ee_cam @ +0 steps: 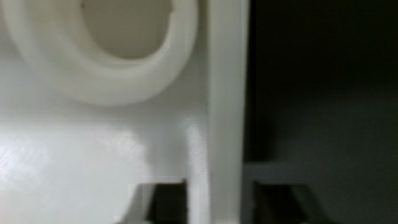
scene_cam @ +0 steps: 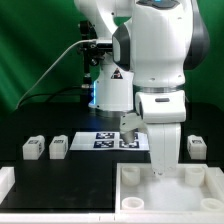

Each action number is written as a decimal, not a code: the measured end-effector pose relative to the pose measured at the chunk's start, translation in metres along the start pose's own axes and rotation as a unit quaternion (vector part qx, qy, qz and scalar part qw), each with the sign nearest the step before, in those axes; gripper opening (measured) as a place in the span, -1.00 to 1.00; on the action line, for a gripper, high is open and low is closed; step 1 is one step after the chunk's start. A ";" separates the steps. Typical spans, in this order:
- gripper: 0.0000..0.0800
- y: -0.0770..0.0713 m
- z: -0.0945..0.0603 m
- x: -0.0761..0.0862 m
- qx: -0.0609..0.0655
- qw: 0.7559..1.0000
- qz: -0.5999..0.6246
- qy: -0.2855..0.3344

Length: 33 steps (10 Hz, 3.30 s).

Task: Assemble one leg

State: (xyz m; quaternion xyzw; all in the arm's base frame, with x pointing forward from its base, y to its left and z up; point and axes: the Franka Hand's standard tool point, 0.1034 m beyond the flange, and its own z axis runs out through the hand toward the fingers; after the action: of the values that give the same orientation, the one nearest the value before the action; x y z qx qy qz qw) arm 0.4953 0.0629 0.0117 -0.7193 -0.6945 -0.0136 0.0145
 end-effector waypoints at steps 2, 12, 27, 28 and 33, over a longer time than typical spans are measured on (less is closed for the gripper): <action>0.13 0.000 0.000 0.000 0.000 1.000 0.000 0.000; 0.62 0.002 -0.009 0.002 0.001 0.999 0.053 -0.003; 0.62 -0.045 -0.025 0.111 0.018 0.786 0.618 0.018; 0.62 -0.055 -0.022 0.103 0.045 0.777 0.627 -0.017; 0.62 -0.082 -0.032 0.110 0.224 0.697 0.633 -0.250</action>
Offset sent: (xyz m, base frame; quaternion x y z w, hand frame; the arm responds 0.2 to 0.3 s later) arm 0.0000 0.0000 0.0000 0.0000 0.0000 0.0000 1.0000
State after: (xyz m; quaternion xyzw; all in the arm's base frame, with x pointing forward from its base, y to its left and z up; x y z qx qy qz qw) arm 0.4177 0.1738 0.0480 -0.9414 -0.0354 0.3353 0.0066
